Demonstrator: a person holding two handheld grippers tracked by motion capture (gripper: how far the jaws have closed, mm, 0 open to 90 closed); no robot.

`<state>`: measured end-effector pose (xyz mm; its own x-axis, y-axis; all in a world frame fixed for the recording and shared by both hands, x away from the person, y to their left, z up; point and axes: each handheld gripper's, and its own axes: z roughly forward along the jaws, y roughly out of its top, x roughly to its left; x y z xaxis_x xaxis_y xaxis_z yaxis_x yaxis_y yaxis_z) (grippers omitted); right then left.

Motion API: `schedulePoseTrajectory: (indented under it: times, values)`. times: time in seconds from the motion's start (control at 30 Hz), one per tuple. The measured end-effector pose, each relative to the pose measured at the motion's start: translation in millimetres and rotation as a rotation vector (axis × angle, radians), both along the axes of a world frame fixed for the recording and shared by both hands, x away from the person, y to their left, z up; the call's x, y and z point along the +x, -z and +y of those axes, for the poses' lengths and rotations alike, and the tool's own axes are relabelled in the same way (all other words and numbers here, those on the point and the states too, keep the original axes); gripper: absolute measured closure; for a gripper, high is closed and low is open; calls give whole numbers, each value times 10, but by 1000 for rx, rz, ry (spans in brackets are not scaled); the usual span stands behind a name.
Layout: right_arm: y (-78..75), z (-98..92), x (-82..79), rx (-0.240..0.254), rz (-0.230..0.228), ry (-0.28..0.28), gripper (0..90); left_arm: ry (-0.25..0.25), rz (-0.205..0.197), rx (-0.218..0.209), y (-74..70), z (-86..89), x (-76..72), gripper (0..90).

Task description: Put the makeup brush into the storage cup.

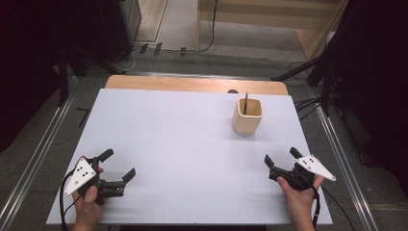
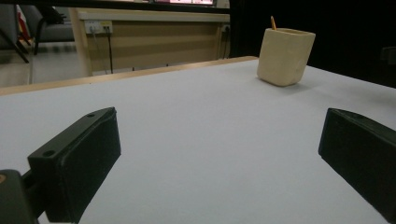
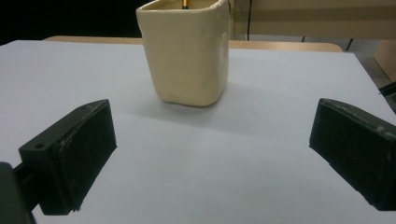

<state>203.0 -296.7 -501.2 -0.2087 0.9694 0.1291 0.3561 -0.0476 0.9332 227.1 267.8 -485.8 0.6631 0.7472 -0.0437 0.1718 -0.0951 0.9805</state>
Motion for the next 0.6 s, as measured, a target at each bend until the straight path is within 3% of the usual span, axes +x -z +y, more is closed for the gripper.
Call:
schedulePoseTrajectory:
  times: [0.17,0.33,0.43,0.6]
  values:
    - [8,-30,-129,-22,-4,1,6,4,5,4,12,5,12,0]
    - [14,-86,-269,-10,-2,-11,6,9,14,13,27,24,41,0]
    - [26,-121,-341,-22,6,-20,5,4,17,-1,20,37,54,0]
    - [33,-233,-458,9,4,6,5,-13,22,-7,-3,58,53,0]
